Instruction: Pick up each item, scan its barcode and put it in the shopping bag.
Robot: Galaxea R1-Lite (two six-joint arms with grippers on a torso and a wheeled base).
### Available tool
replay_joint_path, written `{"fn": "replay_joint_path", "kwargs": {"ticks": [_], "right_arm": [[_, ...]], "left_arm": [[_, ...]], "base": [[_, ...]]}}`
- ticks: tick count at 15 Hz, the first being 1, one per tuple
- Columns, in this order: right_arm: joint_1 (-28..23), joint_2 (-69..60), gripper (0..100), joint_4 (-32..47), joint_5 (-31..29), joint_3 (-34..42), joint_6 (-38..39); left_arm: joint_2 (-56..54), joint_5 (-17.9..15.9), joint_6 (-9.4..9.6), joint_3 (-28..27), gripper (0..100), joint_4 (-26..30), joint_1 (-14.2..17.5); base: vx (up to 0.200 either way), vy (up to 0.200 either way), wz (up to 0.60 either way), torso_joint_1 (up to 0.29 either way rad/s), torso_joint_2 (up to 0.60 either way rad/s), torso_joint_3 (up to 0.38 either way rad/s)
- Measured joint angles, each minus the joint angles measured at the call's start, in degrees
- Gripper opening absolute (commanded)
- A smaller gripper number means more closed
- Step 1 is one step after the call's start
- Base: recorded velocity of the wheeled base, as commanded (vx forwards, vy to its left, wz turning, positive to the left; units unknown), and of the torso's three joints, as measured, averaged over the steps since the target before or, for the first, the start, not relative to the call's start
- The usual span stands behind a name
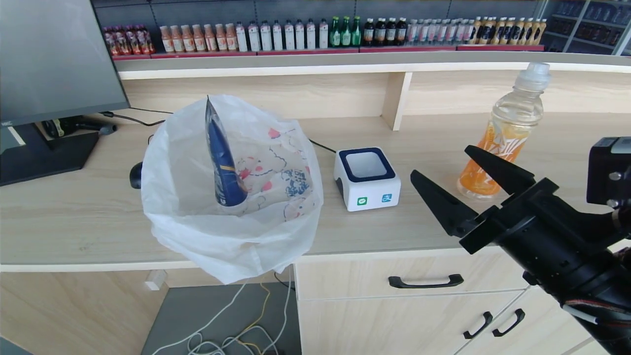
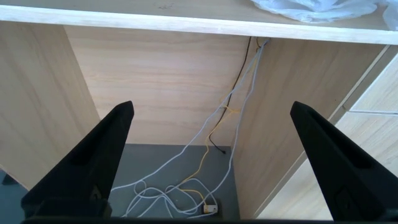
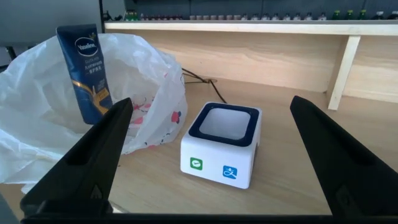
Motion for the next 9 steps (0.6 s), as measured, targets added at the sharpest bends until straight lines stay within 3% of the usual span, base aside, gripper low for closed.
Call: {"fn": "replay_joint_path", "kwargs": {"ticks": [9], "right_arm": [[-0.26,0.41,100,-0.04,-0.01,-0.33,0.01]], "left_arm": [[0.00,0.00,-0.21,0.00,100,-0.05,0.11]], "base": [[0.000,0.000,0.00,0.000,0.00,0.000]]}}
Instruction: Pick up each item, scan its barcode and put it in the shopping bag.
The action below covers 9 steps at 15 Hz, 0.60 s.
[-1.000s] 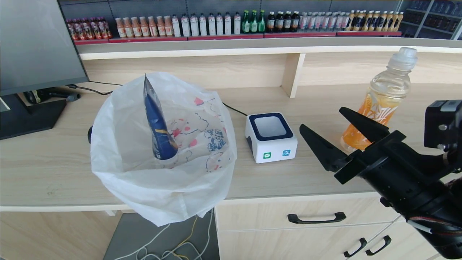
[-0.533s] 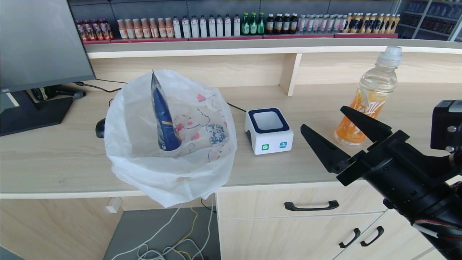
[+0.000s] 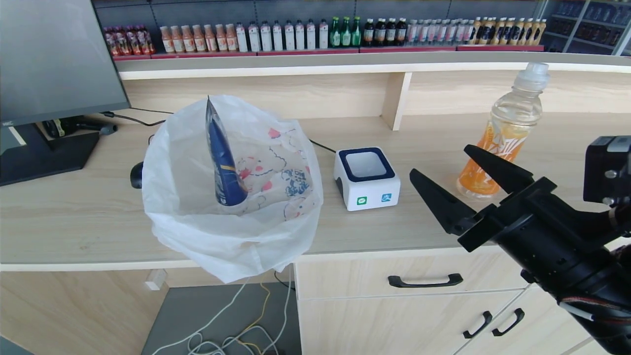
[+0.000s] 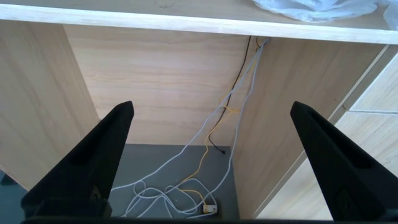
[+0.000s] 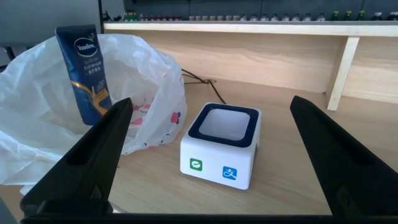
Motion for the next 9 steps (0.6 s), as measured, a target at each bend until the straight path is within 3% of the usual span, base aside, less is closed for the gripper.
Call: {"fn": "replay_joint_path", "kwargs": {"ticks": [3,9], "right_arm": [[-0.10,-0.02,100,-0.02,0.00,0.24,-0.01],[-0.22,0.44,100,0.06,-0.10,-0.15,-0.01]], "left_arm": [[0.00,0.00,0.21,0.00,100,0.00,-0.02],[0.00,-0.02,0.10,0.00,100,-0.02,0.02]], "base": [[0.000,0.000,0.00,0.000,0.00,0.000],[0.000,-0.200,0.00,0.008,0.00,0.001]]}}
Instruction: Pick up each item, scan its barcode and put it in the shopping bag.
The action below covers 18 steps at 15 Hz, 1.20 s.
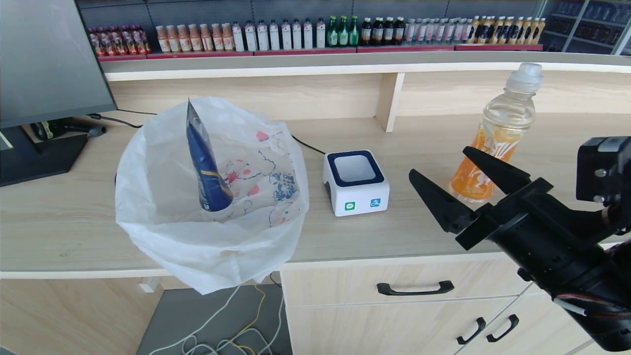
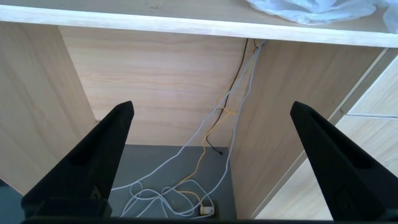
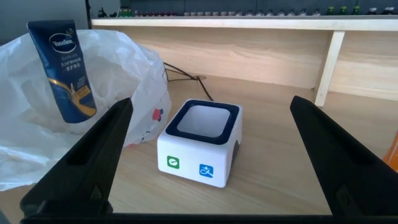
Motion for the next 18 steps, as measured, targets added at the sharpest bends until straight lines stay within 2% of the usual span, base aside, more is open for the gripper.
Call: {"fn": "replay_joint_path", "kwargs": {"ticks": [6,9,15,18], "right_arm": [[0.15,0.09,100,-0.09,0.05,0.04,0.01],[0.06,0.30,100,-0.09,0.07,-0.07,0.00],[-5.03,3.17,100,-0.02,-0.26,0.46,-0.05],[-8.09,3.66,100,-0.05,-0.39,3.89,-0.02]], "left_arm": [[0.00,0.02,-0.10,0.00,100,0.02,0.00],[0.00,0.00,-0.11,0.00,100,0.02,-0.02],[0.00,0.02,0.06,0.00,100,0.02,0.00],[0.00,0.02,0.06,0.00,100,0.02,0.00]], "base": [[0.000,-0.200,0.00,-0.002,0.00,0.003],[0.000,0.000,0.00,0.000,0.00,0.000],[0.000,0.000,0.00,0.000,0.00,0.000],[0.000,0.000,0.00,0.000,0.00,0.000]]}}
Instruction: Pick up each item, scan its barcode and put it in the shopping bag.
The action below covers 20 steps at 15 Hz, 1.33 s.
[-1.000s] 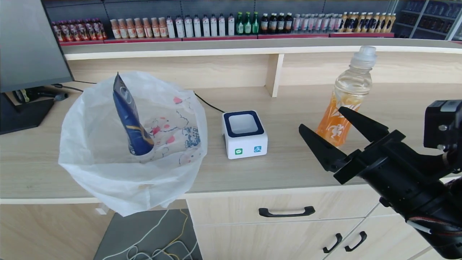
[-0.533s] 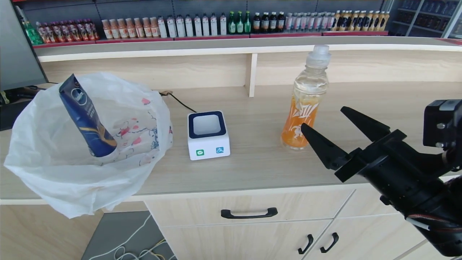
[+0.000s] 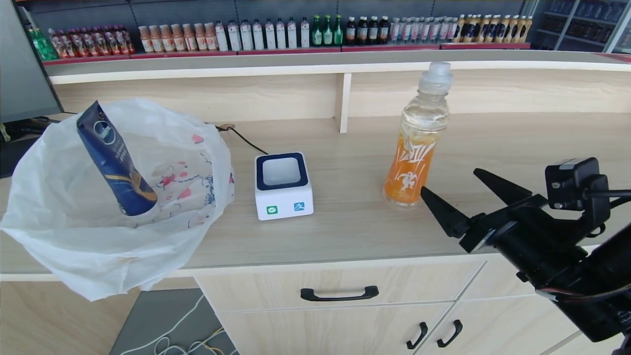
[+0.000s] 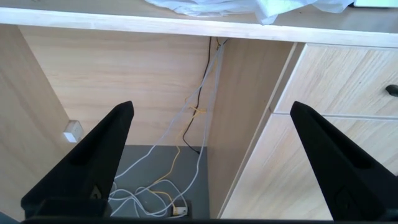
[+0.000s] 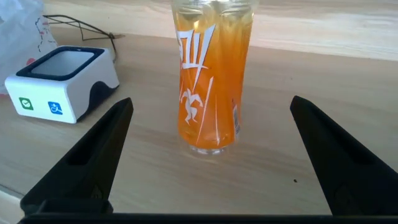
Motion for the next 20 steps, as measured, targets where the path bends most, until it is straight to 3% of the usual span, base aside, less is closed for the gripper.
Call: {"fn": "replay_joint_path", "kwargs": {"ticks": [9,12,20], "right_arm": [[2.56,1.63,100,-0.04,-0.11,-0.79,-1.06],[2.28,3.67,100,-0.04,-3.01,-1.93,-0.66],[0.38,8.58,100,2.02,-3.10,-11.02,-0.33]], "left_arm": [[0.00,0.00,0.00,0.00,100,0.00,0.00],[0.00,0.00,0.00,0.00,100,0.00,-0.02],[0.00,0.00,0.00,0.00,100,0.00,-0.05]], "base": [[0.000,0.000,0.00,0.000,0.00,0.000],[0.000,0.000,0.00,0.000,0.00,0.000],[0.000,0.000,0.00,0.000,0.00,0.000]]}}
